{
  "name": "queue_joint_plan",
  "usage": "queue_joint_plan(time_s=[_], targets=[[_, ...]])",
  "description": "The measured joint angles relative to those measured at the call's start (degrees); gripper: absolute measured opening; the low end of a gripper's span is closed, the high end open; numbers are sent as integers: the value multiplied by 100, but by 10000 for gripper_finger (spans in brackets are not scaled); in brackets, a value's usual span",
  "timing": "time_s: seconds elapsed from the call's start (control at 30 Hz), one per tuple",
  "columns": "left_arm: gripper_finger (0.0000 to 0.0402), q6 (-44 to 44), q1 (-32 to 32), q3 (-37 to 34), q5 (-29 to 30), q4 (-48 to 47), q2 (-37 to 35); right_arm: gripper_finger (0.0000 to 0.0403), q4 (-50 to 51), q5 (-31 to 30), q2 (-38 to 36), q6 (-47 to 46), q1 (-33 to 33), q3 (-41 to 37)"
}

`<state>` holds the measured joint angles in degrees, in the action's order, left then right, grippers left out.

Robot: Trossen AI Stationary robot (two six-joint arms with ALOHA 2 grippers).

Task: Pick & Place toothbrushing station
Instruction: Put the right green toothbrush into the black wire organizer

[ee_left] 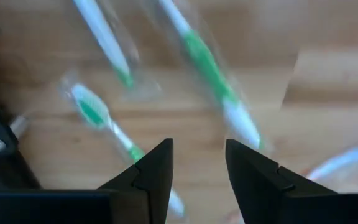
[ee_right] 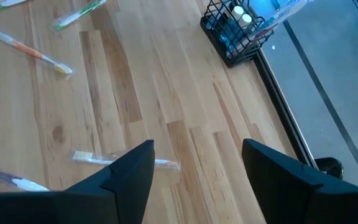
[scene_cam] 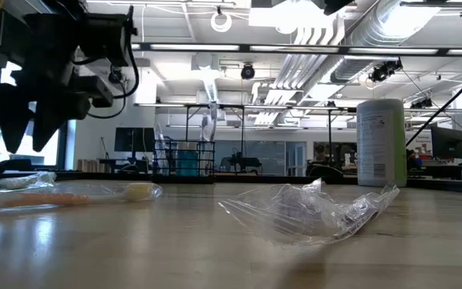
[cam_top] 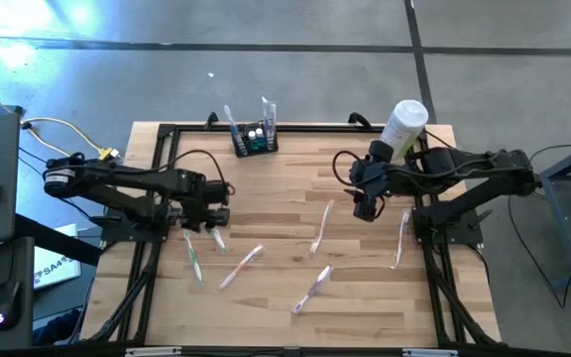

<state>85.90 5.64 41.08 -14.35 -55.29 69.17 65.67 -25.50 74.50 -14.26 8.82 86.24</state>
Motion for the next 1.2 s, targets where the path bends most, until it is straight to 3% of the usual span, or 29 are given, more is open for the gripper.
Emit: queue_joint_plan(time_s=[0.13, 0.37, 0.8, 1.2], targets=[[145, 564, -49, -23, 445, 237, 89, 236, -16, 7, 0, 0, 0, 0], [145, 739, -51, -355, 211, 1089, 293, 236, -46, 59, 0, -3, 7, 0], [145, 990, -45, -1029, 44, 1619, 407, 236, -38, 103, 0, -66, 7, 0], [145, 842, -40, -1036, -177, 1763, 417, 236, -168, 107, 159, -3, -2, -4]])
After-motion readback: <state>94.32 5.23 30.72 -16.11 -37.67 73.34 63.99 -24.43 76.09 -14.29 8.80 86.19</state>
